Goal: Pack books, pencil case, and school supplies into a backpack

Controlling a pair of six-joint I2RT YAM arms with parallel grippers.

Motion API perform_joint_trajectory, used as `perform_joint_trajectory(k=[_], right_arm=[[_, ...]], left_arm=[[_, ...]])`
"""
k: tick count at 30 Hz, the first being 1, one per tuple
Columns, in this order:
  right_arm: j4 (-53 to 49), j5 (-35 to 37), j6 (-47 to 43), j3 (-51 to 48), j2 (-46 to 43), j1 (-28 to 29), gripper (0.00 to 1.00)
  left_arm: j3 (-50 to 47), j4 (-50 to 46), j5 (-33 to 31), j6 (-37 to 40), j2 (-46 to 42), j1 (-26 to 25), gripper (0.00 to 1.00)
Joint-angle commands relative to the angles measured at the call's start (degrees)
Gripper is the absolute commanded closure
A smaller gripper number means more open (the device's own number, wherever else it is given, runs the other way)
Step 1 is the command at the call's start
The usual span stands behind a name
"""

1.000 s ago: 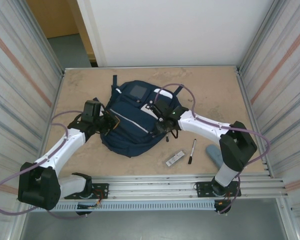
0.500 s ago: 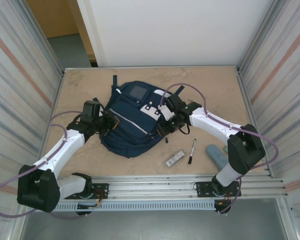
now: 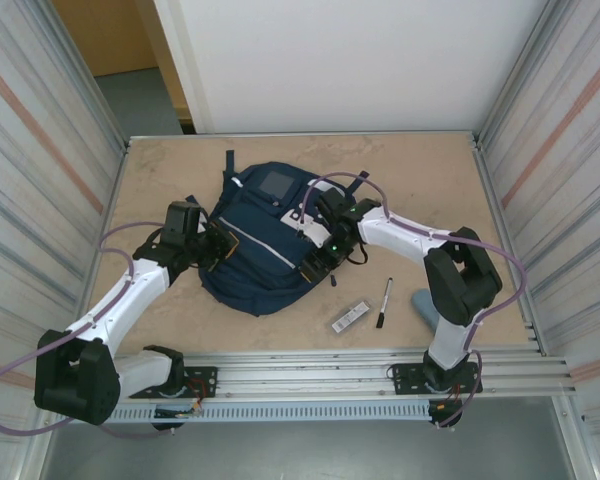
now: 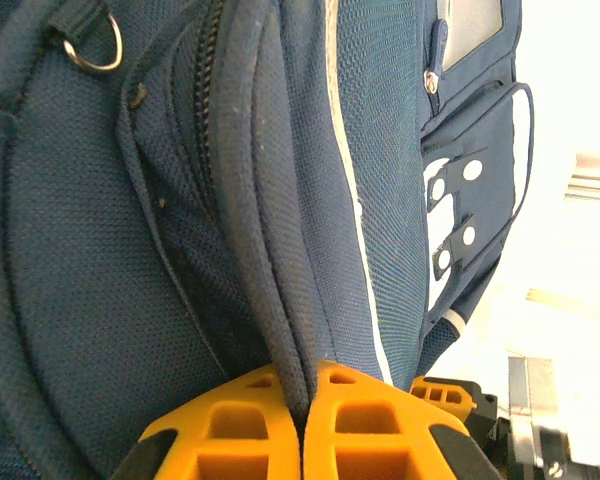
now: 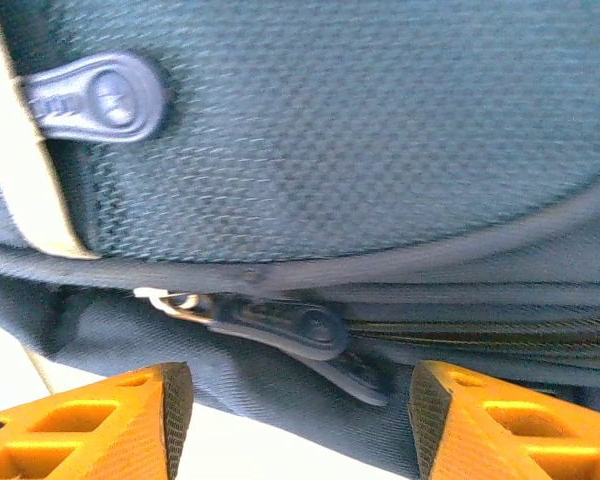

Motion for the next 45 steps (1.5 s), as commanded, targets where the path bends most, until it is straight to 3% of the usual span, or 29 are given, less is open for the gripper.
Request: perform_joint_trajectory(k=[1,9,15,17,21,28,33,45], right_arm=[[-3.60,-2.06,-4.80,0.47,0.73,0.74,0.41],[-4.91,-1.32,-8.11,0.51,0.37,2.68,0.47],[1.65,9.37,-6.39,-2.72,-1.53,4.98,0.48],[2.83,6.60,-5.42,-3.18,-2.07,4.16,0.49],[2.32,-6.91,-3.59,-3.06,-3.03,2.67,0.45],[17.16,-5.16,10.13,-11.19,-11.21,-2.72,0.46],[14.92,0.13,6.52,-10.49,-9.28,-2.39,0.49],[15.21,6.63,-1.60,-12.47,-6.35,2.50,0.46]], left_arm=[[1.56,0.85,2.13,0.19,-1.07,0.53,1.00],[2.86,0.91,2.74,0.54,0.47,0.65,1.00],[2.88,0.67,2.71,0.62,0.20,0.58,1.00],[2.34,0.65,2.32,0.42,-0.11,0.63,1.00],[1.78,1.00,2.47,0.11,-0.47,0.65,1.00],[2.54,1.62,3.50,-0.86,-0.59,0.57,1.00],[3.70,3.36,4.86,-4.84,-1.24,0.52,1.00],[7.13,4.91,4.13,-9.21,-1.11,-1.14,1.00]])
